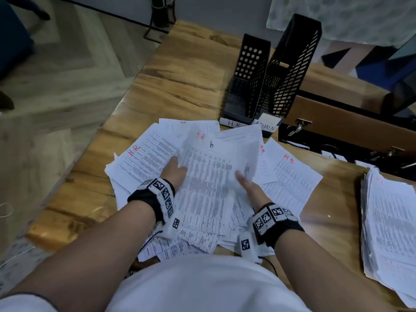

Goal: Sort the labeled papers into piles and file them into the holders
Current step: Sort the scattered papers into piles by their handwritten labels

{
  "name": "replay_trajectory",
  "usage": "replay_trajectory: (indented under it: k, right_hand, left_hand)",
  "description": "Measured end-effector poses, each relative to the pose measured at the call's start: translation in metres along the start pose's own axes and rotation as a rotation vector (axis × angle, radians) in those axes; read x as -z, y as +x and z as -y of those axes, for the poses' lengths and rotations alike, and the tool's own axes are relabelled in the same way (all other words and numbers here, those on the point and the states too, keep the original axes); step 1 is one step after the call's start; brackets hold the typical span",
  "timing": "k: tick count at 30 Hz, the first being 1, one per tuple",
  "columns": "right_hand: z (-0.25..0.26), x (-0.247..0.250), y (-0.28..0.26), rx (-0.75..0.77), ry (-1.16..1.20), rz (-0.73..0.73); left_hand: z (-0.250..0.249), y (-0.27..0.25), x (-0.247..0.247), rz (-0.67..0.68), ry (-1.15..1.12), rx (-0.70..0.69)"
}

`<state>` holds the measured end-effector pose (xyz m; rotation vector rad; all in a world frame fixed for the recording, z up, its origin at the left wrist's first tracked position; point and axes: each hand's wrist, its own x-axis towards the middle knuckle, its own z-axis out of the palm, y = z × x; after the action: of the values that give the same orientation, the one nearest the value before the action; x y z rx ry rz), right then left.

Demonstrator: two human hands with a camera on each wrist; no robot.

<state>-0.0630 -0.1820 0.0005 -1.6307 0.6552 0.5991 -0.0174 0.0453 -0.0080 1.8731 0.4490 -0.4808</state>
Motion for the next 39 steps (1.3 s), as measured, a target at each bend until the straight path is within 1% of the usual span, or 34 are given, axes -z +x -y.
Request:
replay_trajectory:
  k: [1,2,3,4,5,7,9,10,11,13,16,18,20,21,22,23,25,27,29,30,32,34,37,39]
  right_hand:
    - [-0.002,-0.001,0.000,0.021,-0.084,-0.055]
    - [-0.005,0.000,0.003,0.035,-0.097,-0.106]
    - [-0.005,-0.001,0.003,0.028,-0.082,-0.149]
    - [-0.007,0.002,0.005,0.018,-0.072,-0.195]
    - [-0.008,0.005,0.005,-0.006,-0.069,-0.239]
    - [-0.010,0.017,0.007,-0.028,0.004,-0.311]
    - [-0.014,0.033,0.010,-0.043,0.005,-0.386]
    - [-0.015,0.040,0.011,-0.064,-0.036,-0.404]
    - [-0.015,0.045,0.011,-0.092,-0.081,-0.422]
    - [-0.016,0.051,0.011,-0.142,-0.157,-0.433]
    - [-0.015,0.051,0.006,-0.226,-0.314,-0.403]
    - [-0.018,0.052,0.005,-0.263,-0.393,-0.351]
    - [-0.021,0.051,0.005,-0.305,-0.353,-0.354]
    - [-0.021,0.049,0.002,-0.324,-0.337,-0.351]
    - [-0.020,0.047,-0.001,-0.336,-0.331,-0.341]
    - [-0.018,0.046,-0.004,-0.322,-0.315,-0.333]
    - [-0.017,0.048,-0.009,-0.277,-0.270,-0.304]
    - [-0.013,0.051,-0.013,-0.260,-0.291,-0.293]
    - [-0.009,0.053,-0.012,-0.256,-0.384,-0.301]
    - [-0.008,0.053,-0.012,-0.255,-0.428,-0.312]
    - [-0.010,0.053,-0.010,-0.227,-0.495,-0.321]
    - [-0.016,0.055,-0.009,-0.174,-0.507,-0.317]
    - [-0.018,0.053,-0.016,-0.146,-0.400,-0.312]
    - [-0.017,0.052,-0.018,-0.124,-0.406,-0.286]
  left_hand:
    - [-0.001,-0.002,-0.004,0.060,-0.002,0.003]
    - [0.000,-0.002,-0.007,0.110,-0.032,0.010]
    - [0.001,-0.003,-0.006,0.116,-0.091,0.017]
    - [0.002,-0.001,-0.001,0.079,-0.154,0.016]
    - [0.003,0.001,0.007,0.006,-0.202,0.012]
    - [0.011,0.008,0.034,-0.207,-0.193,0.021]
    - [0.027,0.015,0.067,-0.406,-0.043,0.054]
    - [0.034,0.017,0.080,-0.476,0.040,0.088]
    - [0.041,0.016,0.092,-0.503,0.101,0.130]
    - [0.047,0.010,0.102,-0.475,0.168,0.185]
    - [0.050,0.003,0.091,-0.483,0.159,0.154]
    - [0.049,0.001,0.076,-0.465,0.080,0.155]
    - [0.045,0.001,0.060,-0.355,-0.069,0.155]
    - [0.044,0.002,0.052,-0.273,-0.158,0.140]
    - [0.042,0.001,0.045,-0.198,-0.201,0.109]
    - [0.038,0.000,0.038,-0.152,-0.203,0.070]
    - [0.032,0.000,0.030,-0.158,-0.189,0.025]
    - [0.027,0.003,0.029,-0.232,-0.112,-0.027]
    - [0.022,0.005,0.038,-0.333,0.022,-0.089]
    - [0.017,0.006,0.045,-0.390,0.042,-0.102]
    - [0.003,0.002,0.062,-0.495,0.029,-0.141]
    - [-0.017,-0.007,0.075,-0.581,0.007,-0.202]
    - [-0.053,-0.028,0.091,-0.710,-0.082,-0.341]
    - [-0.075,-0.041,0.098,-0.749,-0.121,-0.415]
